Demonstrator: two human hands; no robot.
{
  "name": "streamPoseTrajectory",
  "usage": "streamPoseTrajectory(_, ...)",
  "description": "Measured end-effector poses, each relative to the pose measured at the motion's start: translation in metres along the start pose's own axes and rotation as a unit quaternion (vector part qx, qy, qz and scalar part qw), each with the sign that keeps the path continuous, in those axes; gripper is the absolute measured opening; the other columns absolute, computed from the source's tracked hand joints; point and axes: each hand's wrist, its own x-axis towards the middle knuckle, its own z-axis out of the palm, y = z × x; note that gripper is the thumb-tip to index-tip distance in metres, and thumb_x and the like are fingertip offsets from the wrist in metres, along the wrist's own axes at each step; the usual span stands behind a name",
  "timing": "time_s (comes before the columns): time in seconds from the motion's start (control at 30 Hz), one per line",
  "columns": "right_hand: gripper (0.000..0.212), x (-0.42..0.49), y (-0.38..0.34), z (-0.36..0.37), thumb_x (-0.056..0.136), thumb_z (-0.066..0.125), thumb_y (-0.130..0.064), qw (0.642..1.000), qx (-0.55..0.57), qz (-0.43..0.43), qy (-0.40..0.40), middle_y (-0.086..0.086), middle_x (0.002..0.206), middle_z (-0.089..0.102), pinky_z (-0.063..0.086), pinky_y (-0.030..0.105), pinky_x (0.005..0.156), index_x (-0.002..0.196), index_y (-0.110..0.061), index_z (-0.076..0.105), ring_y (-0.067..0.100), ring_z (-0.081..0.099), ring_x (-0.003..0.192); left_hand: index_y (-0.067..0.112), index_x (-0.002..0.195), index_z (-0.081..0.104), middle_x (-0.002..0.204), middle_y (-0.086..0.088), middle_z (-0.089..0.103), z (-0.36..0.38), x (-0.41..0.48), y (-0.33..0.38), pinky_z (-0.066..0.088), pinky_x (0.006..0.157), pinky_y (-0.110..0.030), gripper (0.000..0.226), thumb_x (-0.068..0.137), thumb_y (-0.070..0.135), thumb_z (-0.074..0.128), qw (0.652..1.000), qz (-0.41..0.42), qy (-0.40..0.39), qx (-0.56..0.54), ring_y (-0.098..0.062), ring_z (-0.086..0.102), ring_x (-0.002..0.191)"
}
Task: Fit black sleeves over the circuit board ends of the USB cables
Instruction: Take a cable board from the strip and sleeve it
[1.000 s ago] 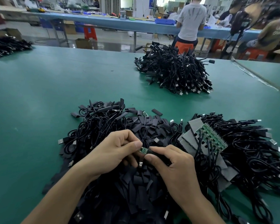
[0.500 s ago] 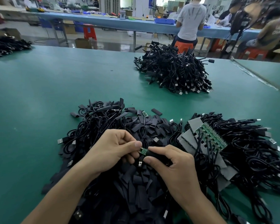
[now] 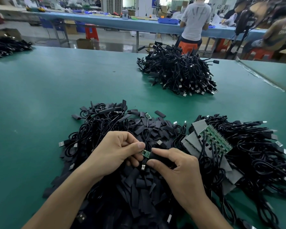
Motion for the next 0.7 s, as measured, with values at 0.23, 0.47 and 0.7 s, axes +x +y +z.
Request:
streamPoseTrajectory(0.23,0.025,0.0011,-0.0013,0.0009,0.067,0.079,-0.050,0.999,0.019,0.027,0.027,-0.023,0.080,0.070,0.051,0.016,0.064,0.085,-0.033,0.073,0.001,0.068,0.074,0.007,0.078,0.066,0.069,-0.015,0.074,-0.0017,-0.0012,0.0020,0.050,0.049,-0.019,0.032,0.067,0.035,0.078,1.000,0.005,0.004,-0.003,-0.018,0.068,0.053)
streamPoseTrajectory(0.47,0.019,0.0010,-0.0020,0.0006,0.060,0.085,-0.042,0.997,0.067,0.045,0.017,-0.019,0.070,0.071,0.053,0.021,0.057,0.074,-0.033,0.075,0.002,0.068,0.064,0.008,0.079,0.066,0.067,-0.013,0.073,-0.0013,-0.0006,0.0014,0.049,0.048,-0.018,0.031,0.069,0.035,0.078,1.000,0.013,0.009,-0.004,-0.018,0.069,0.054)
streamPoseTrajectory(0.7,0.026,0.0014,-0.0044,0.0007,0.057,0.083,-0.046,0.997,0.064,0.045,0.024,-0.023,0.074,0.071,0.048,0.009,0.061,0.078,-0.034,0.074,-0.003,0.068,0.068,0.005,0.081,0.065,0.068,-0.013,0.074,0.0009,-0.0011,0.0009,0.049,0.048,-0.018,0.033,0.070,0.034,0.076,1.000,0.007,0.010,-0.008,-0.017,0.069,0.053)
